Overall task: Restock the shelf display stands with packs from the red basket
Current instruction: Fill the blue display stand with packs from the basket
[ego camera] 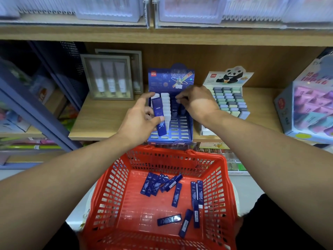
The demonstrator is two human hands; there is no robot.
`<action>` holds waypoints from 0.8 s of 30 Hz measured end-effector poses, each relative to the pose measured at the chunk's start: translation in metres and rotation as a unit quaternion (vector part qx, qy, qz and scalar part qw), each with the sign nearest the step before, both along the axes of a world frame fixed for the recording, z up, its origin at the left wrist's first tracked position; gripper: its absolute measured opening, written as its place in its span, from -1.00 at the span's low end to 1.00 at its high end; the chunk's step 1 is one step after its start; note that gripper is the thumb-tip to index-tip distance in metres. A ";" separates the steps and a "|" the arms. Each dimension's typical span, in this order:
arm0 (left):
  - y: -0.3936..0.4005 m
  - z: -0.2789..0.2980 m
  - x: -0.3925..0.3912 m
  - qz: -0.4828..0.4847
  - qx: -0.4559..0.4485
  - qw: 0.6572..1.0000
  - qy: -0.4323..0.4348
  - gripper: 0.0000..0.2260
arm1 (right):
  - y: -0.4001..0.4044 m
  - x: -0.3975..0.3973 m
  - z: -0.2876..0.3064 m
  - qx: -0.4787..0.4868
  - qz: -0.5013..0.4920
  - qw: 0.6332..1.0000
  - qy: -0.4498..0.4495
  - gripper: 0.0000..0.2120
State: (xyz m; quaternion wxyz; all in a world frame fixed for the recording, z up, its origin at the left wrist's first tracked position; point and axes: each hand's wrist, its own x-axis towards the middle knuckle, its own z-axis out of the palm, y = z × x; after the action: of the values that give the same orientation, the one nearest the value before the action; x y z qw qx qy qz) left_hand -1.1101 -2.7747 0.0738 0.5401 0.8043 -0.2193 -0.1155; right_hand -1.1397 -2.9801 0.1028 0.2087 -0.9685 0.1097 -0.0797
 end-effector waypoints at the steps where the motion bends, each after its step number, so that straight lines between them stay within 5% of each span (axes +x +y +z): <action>1: -0.001 0.001 -0.001 0.001 -0.002 1.000 0.001 -0.38 | 0.001 -0.003 0.003 0.007 0.004 1.000 -0.030 -0.83; 6: -0.008 0.004 -0.006 -0.015 -0.024 1.000 0.007 -0.31 | 0.016 -0.026 0.014 0.220 0.078 0.969 -0.076 -0.74; 12: -0.010 0.005 -0.010 -0.033 -0.024 0.999 -0.003 -0.29 | 0.019 -0.039 0.013 0.245 0.106 0.963 -0.032 -0.80; 15: -0.009 0.007 -0.011 0.011 -0.006 0.998 -0.066 -0.43 | 0.006 -0.033 0.008 0.271 0.057 0.960 -0.045 -0.81; 19: -0.002 0.009 -0.010 0.000 0.111 0.965 -0.236 -0.64 | -0.019 -0.031 0.001 0.156 -0.024 0.985 -0.076 -0.79; 24: -0.002 0.002 -0.019 -0.157 0.286 0.901 -0.286 -0.31 | -0.023 -0.033 -0.006 0.059 0.005 0.997 -0.050 -0.80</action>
State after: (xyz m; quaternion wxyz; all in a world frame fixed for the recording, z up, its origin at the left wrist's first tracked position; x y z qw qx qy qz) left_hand -1.1287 -2.7770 0.0757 0.1758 0.8776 -0.4454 -0.0216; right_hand -1.1723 -3.0035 0.0969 0.2715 -0.9497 0.0990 -0.1207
